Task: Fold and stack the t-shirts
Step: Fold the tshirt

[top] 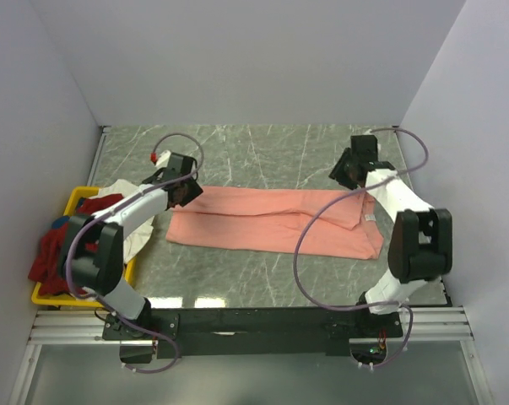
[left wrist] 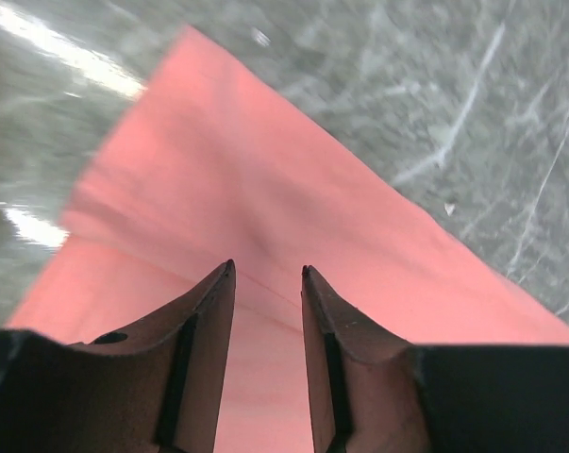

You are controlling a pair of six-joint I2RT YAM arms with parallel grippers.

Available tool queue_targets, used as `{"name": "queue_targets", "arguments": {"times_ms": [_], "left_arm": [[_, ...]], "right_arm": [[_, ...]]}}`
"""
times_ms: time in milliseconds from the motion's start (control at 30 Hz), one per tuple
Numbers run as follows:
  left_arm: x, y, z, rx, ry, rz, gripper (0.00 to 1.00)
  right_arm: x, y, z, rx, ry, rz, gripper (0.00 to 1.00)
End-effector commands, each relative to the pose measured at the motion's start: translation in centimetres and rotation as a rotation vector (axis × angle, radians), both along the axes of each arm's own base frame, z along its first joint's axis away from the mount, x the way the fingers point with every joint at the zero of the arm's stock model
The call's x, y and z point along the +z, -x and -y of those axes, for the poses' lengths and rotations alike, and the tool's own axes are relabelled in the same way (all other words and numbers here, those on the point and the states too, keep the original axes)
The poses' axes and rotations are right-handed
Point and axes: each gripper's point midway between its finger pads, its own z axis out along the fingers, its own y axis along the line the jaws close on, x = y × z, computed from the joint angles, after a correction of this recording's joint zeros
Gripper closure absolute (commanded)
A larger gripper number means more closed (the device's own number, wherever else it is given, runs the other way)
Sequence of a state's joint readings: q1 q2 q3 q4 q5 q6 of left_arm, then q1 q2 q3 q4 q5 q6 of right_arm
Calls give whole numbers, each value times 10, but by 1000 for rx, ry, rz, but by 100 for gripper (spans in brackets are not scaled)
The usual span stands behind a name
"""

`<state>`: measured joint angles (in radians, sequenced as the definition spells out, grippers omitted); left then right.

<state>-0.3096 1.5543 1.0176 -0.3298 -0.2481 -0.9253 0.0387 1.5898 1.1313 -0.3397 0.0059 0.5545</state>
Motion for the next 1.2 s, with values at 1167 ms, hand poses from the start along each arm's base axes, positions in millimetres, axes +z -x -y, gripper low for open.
{"name": "queue_targets", "arguments": {"times_ms": [1167], "left_arm": [[-28, 1, 57, -134, 26, -17, 65]], "right_arm": [[-66, -16, -81, 203, 244, -187, 69]]}}
